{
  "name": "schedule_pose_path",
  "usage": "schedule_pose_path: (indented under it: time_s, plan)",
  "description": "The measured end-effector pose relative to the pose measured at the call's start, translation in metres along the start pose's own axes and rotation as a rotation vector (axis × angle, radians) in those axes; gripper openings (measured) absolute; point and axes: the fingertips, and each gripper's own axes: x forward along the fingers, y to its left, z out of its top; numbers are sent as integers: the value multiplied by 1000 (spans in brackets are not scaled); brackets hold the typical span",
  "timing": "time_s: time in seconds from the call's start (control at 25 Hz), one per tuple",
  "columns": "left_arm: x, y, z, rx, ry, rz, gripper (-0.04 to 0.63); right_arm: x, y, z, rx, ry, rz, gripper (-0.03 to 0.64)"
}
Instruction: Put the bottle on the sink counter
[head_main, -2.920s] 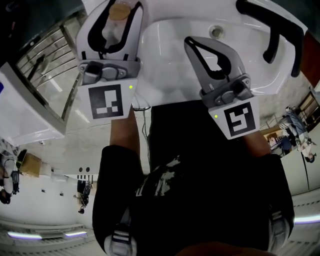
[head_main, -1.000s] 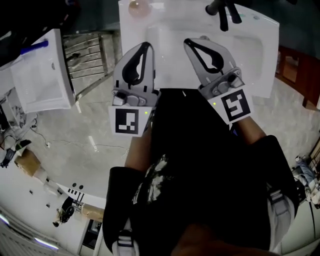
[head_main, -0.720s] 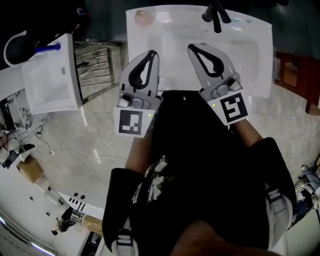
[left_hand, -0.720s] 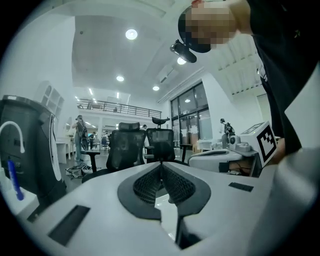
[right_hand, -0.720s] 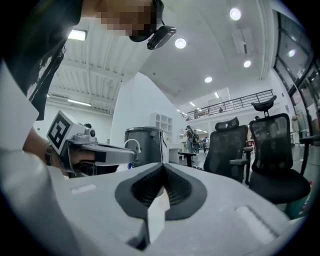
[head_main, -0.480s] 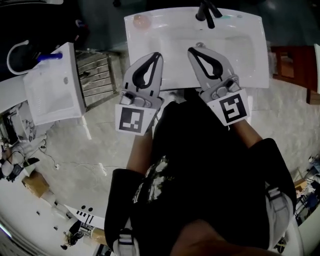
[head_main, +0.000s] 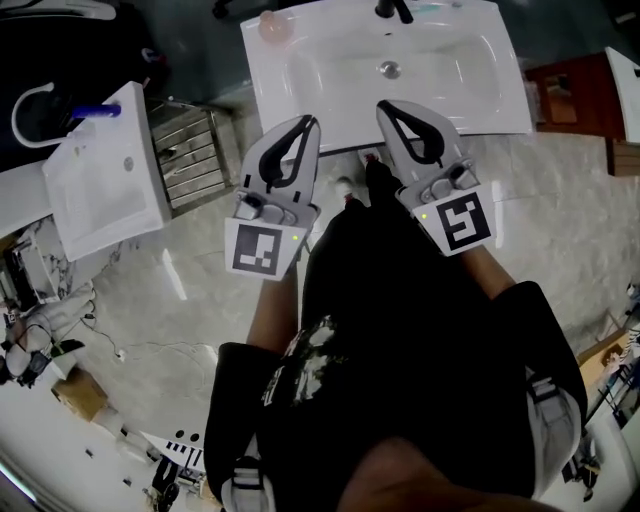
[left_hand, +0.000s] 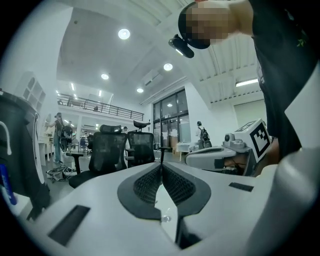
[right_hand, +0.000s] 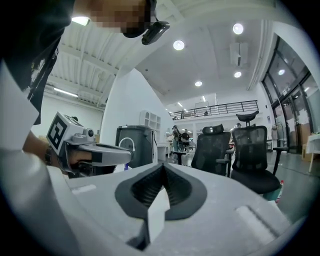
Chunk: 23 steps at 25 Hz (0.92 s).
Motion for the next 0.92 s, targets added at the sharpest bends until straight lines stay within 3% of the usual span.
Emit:
schedule_pose_path:
  time_s: [0.28, 0.52, 0.72, 0.92]
  plan:
    - [-30, -17, 4, 28, -22, -2, 23, -31, 24, -4, -34, 11, -60, -6]
    - [-56, -15, 4, 51, -21, 21, 21, -28, 47, -1, -9, -13, -37, -6]
    - [-47, -12, 7, 71, -18, 23, 21, -21, 38, 5, -28, -24, -29, -6]
    - [-25, -12, 5, 66, -14, 21, 22, -14, 24, 5, -125, -12, 19, -6]
